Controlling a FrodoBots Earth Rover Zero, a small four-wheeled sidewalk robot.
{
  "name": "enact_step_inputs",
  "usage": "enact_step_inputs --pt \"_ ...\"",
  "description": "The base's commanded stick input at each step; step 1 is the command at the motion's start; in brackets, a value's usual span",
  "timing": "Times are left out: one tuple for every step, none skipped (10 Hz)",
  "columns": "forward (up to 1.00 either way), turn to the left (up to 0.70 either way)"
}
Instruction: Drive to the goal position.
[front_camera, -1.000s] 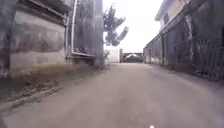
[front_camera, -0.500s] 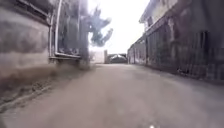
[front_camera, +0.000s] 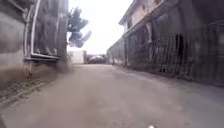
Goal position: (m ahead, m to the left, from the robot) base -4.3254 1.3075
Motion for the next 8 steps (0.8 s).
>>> enact_step_inputs --pt "0.00 -0.50" --pt "0.00 -0.50" --pt "0.00 -0.50" --pt "0.00 -0.50" --pt "0.00 -0.50" --pt "0.00 -0.50" --pt "0.00 -0.50" --pt "0.00 -0.50"
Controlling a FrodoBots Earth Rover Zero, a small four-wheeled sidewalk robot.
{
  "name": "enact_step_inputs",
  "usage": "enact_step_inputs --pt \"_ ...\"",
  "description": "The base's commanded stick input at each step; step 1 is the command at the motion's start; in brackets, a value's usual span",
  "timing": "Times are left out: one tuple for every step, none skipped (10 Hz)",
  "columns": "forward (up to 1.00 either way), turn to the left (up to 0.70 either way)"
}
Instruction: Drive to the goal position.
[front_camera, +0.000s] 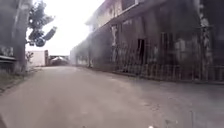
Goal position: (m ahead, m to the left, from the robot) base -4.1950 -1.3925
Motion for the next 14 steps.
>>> enact_step_inputs --pt "0.00 -0.50" --pt "0.00 -0.50" --pt "0.00 -0.50" --pt "0.00 -0.50" --pt "0.00 -0.50" --pt "0.00 -0.50" --pt "0.00 -0.50" --pt "0.00 -0.50" --pt "0.00 -0.50" --pt "0.00 -0.50" --pt "0.00 -0.50" --pt "0.00 -0.50" --pt "0.00 -0.50" --pt "0.00 -0.50"
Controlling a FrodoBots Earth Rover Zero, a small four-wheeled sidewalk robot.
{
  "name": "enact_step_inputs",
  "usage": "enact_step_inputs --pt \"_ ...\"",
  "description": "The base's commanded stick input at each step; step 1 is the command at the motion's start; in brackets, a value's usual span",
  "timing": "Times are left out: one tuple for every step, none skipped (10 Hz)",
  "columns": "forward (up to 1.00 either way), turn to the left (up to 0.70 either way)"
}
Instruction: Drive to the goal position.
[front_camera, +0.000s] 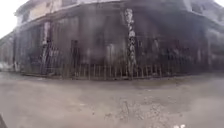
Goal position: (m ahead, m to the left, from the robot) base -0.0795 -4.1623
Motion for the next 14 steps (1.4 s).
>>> enact_step_inputs --pt "0.00 -0.50" --pt "0.00 -0.50" --pt "0.00 -0.50" --pt "0.00 -0.50" --pt "0.00 -0.50" --pt "0.00 -0.50" --pt "0.00 -0.50" --pt "0.00 -0.50" --pt "0.00 -0.50" --pt "0.00 -0.50" --pt "0.00 -0.50" --pt "0.00 -0.50" --pt "0.00 -0.50" --pt "0.00 -0.50"
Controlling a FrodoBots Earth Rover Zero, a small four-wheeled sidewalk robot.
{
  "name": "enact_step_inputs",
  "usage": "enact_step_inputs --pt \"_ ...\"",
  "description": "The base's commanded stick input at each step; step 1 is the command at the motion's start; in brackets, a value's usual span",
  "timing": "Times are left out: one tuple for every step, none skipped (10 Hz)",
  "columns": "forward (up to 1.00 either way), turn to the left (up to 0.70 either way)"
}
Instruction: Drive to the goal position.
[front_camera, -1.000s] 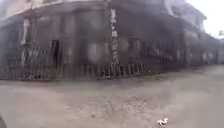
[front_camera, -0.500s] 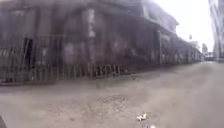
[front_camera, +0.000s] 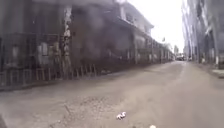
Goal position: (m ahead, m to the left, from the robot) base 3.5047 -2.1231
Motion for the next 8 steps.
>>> enact_step_inputs --pt "0.00 -0.50" --pt "0.00 -0.50" --pt "0.00 -0.50" --pt "0.00 -0.50" --pt "0.00 -0.36" --pt "0.00 -0.10" --pt "0.00 0.00" --pt "0.00 0.00"
